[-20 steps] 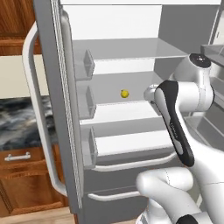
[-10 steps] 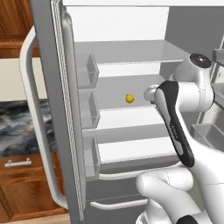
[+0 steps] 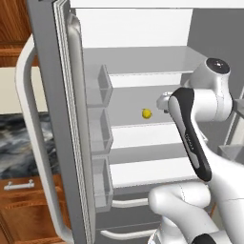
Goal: Grab the lime and lemon from the fridge, place them in the blender, close the lid, and turn on the blender to create a marinade.
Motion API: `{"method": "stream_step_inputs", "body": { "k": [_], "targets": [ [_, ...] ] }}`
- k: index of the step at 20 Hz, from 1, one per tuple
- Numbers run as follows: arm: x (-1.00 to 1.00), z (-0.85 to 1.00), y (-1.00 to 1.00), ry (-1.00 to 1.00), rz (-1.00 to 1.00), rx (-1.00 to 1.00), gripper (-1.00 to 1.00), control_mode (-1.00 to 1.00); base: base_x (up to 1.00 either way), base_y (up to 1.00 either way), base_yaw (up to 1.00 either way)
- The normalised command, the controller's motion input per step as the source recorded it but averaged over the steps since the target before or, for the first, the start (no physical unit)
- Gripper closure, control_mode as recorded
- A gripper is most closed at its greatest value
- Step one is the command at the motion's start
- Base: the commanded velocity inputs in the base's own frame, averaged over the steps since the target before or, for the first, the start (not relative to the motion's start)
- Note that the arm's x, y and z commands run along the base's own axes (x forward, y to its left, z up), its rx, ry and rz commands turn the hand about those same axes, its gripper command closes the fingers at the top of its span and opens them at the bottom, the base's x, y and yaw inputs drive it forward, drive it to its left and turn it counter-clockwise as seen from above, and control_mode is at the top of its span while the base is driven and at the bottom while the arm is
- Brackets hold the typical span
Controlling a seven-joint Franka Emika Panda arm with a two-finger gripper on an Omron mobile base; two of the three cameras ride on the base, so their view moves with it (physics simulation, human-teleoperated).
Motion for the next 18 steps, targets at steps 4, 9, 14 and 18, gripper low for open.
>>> {"method": "stream_step_inputs", "body": {
  "k": [4, 9, 14, 18],
  "targets": [
    [0.06, -0.11, 0.00, -0.03, 0.00, 0.00, -1.00, -1.00, 0.10, 0.07, 0.03],
    [0.24, -0.32, 0.00, -0.15, 0.00, 0.00, -1.00, -1.00, 0.00, 0.00, 0.00],
    [0.26, -0.57, 0.00, -0.13, 0.00, 0.00, -1.00, -1.00, 0.00, 0.00, 0.00],
    [0.38, -0.21, 0.08, -0.02, 0.00, 0.00, -1.00, -1.00, 0.00, 0.00, 0.00]
  ]
}}
